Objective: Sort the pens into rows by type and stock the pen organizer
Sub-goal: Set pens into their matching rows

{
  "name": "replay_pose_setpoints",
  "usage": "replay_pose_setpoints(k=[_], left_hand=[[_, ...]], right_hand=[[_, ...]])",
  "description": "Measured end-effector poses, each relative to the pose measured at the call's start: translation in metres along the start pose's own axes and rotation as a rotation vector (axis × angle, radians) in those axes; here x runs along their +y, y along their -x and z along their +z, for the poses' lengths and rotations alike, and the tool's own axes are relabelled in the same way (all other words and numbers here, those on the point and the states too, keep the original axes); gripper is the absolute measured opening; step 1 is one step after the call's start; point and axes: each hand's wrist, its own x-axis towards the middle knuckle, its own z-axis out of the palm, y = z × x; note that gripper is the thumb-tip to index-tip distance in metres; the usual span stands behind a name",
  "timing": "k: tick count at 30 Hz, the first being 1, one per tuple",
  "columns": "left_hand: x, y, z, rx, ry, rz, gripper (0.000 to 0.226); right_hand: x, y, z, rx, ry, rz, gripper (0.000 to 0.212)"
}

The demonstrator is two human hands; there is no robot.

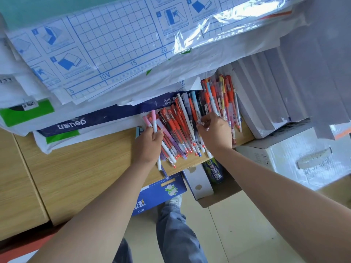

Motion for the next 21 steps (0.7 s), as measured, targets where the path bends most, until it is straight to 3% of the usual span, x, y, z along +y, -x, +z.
replay_pose_setpoints(k=[6,11,14,16,21], left_hand=[[0.001,0.004,-0.005,0.023,-0.058,0.022,0.029],[-0.006,0.003,-0.01,0.129,-0.076,0.034,0.029],[-0.02,0.003,-0.025,0.253,-0.181,-0.008,0.027],[-0.031,0.003,-0.037,0.292,-0.293,-0.068,0.029],[-0.064,0.002,-0.047,0.248,-0.389,-0.129,0.023]], right_hand=[[0.003,-0.002,-0.007,-0.079,-0.031,-0.071,0.022],[-0.005,-0.009,-0.002,-0.186,-0.007,0.052,0.016],[-0.009,-0.004,0.004,-0.136,0.024,0.024,0.013],[-0.011,0.002,0.008,-0.079,0.009,0.016,0.023],[-0.01,0.01,0.016,0.018,0.028,-0.008,0.028]])
